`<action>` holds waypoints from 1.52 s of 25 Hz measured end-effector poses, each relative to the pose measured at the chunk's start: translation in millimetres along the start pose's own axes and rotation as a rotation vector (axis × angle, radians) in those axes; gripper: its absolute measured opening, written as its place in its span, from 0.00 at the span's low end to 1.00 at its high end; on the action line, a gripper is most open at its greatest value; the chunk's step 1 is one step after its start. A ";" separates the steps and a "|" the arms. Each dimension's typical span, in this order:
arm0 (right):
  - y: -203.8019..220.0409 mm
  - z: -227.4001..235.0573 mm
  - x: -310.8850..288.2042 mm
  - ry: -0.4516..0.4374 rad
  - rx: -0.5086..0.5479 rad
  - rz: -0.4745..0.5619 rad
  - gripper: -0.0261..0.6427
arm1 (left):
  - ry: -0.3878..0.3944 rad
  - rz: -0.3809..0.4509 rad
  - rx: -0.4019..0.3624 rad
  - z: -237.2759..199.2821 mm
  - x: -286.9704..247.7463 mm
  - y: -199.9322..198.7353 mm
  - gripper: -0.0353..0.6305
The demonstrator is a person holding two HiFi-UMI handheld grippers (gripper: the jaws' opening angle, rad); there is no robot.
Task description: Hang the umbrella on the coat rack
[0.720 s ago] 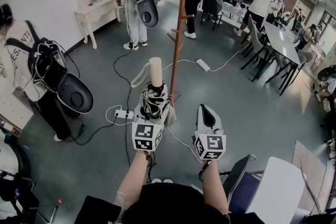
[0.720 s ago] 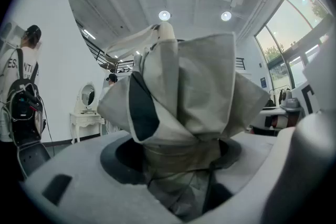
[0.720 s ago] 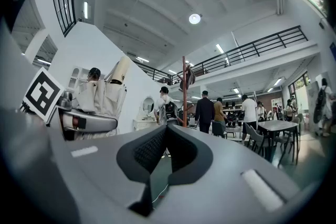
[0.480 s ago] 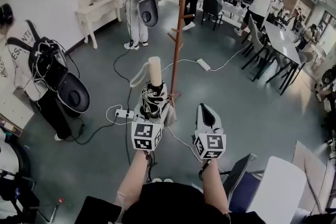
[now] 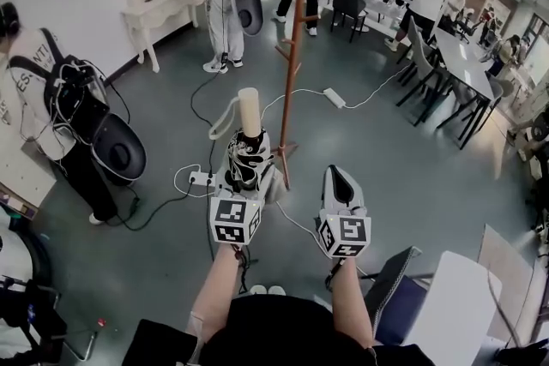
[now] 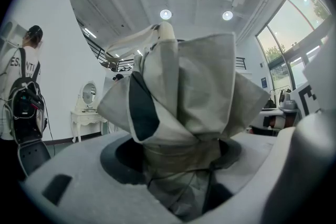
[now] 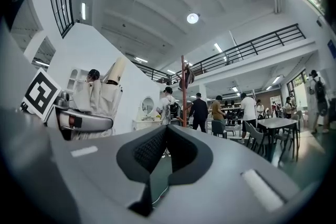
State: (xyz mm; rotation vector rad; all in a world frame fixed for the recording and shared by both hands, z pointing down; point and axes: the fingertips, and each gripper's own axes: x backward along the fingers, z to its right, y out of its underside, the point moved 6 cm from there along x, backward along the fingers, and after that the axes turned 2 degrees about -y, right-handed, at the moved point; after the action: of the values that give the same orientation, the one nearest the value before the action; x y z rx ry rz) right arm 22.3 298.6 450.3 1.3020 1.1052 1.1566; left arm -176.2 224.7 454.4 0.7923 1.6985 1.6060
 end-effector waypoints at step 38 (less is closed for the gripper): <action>12.5 188.3 -430.4 -0.246 -0.088 0.034 0.05 | -0.063 -0.002 -0.030 -116.1 -424.8 -25.4 0.52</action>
State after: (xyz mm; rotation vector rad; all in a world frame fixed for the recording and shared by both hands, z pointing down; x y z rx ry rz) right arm 160.2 -150.7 440.0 1.3580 0.8471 1.0260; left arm -14.9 -185.8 456.4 0.8180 1.6270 1.5853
